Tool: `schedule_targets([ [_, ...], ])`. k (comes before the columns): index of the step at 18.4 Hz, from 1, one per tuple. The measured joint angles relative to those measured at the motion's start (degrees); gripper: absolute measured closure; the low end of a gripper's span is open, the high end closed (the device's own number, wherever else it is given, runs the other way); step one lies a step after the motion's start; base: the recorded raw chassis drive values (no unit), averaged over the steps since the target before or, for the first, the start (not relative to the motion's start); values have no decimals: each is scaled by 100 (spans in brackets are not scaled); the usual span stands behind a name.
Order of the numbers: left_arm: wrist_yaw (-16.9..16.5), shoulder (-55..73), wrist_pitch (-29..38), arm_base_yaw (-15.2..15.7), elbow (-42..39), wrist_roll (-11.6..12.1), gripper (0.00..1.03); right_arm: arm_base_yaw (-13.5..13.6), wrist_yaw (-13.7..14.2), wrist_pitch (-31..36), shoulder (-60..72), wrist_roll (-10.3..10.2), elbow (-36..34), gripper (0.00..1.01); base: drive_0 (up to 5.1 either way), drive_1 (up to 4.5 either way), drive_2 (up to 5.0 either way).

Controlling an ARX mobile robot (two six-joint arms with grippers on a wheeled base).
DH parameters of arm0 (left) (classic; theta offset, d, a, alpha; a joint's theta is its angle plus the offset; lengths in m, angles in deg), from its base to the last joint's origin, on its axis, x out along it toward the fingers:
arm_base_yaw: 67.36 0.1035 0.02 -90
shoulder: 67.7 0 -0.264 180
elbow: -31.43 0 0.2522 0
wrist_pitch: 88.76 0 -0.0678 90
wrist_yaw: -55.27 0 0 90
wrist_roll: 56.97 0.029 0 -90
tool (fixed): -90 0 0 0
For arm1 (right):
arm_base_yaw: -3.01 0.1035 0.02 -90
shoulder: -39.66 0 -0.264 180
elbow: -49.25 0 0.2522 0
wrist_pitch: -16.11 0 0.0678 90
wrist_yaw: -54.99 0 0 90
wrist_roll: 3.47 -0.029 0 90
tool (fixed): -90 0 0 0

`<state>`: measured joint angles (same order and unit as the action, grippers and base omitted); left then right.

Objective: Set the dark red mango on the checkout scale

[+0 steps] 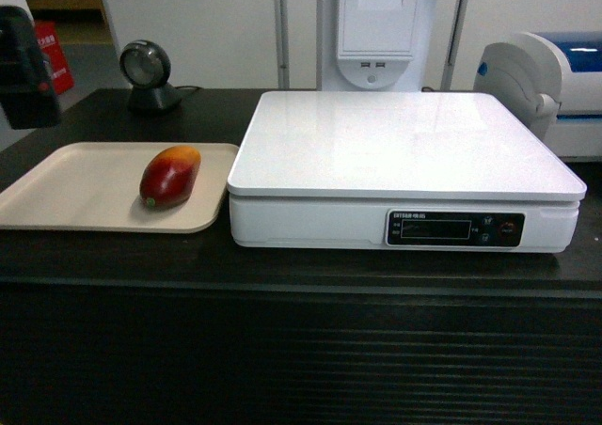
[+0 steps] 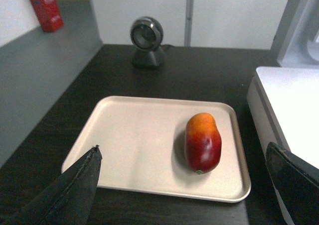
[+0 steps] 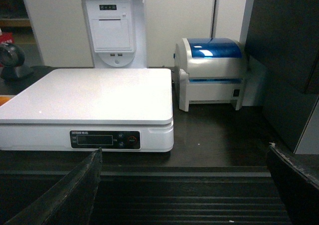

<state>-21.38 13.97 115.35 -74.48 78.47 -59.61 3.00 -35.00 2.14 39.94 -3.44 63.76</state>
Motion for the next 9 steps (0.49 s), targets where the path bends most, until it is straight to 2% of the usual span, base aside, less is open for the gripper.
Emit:
schedule_targets([
  [3,-750,1443,-365,177,1169,20,5,0,-2,0,0,0,0,3,0,0,0],
  [7,-1303,2922,-1235,247,2723,212,5,0,-2,0,0,0,0,3,0,0,0],
  [9,-1331,3451,-1644,341,3335,317,5,0,0,0,0,0,0,3,0,0,0],
])
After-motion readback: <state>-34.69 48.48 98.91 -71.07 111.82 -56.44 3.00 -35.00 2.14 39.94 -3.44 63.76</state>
